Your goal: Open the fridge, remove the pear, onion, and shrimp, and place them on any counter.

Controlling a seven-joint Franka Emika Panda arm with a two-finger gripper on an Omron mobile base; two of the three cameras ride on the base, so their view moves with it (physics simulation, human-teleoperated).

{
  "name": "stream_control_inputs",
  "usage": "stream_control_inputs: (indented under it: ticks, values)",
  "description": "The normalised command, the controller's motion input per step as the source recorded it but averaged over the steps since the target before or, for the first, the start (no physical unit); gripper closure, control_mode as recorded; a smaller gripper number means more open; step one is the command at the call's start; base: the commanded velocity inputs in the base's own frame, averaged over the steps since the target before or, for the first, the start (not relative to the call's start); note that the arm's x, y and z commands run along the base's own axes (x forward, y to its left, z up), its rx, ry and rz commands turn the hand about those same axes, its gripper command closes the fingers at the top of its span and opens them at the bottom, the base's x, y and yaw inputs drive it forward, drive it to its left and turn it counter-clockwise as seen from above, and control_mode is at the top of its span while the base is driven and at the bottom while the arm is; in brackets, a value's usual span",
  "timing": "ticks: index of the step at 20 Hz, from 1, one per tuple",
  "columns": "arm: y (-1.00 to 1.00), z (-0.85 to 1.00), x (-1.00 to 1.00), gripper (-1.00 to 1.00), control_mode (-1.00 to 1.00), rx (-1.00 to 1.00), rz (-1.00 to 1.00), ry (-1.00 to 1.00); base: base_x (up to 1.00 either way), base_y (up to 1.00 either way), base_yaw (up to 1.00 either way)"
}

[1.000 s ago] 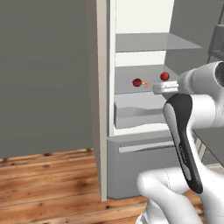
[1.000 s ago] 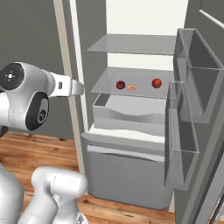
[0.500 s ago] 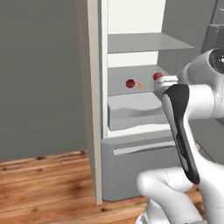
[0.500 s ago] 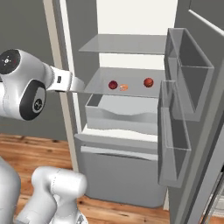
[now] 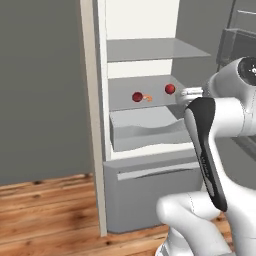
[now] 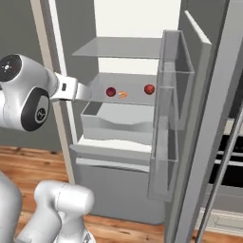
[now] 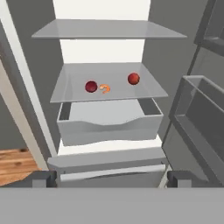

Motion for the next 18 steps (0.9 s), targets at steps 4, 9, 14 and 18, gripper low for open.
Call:
stream_control_inputs:
  ticks: [4,9,14,18]
  values:
    - [0.0,0.0,0.0,-1.0,1.0,0.0,0.0,0.0,0.66,-0.3,0.0]
    - [0.0,0.0,0.0,-1.0,1.0,0.0,0.0,0.0,0.86,-0.04,0.0]
    - [0.0,0.0,0.0,-1.0,1.0,0.0,0.0,0.0,0.71,-0.02,0.0]
    - [0.0,0.0,0.0,-1.0,1.0,0.0,0.0,0.0,0.62,0.0,-0.01]
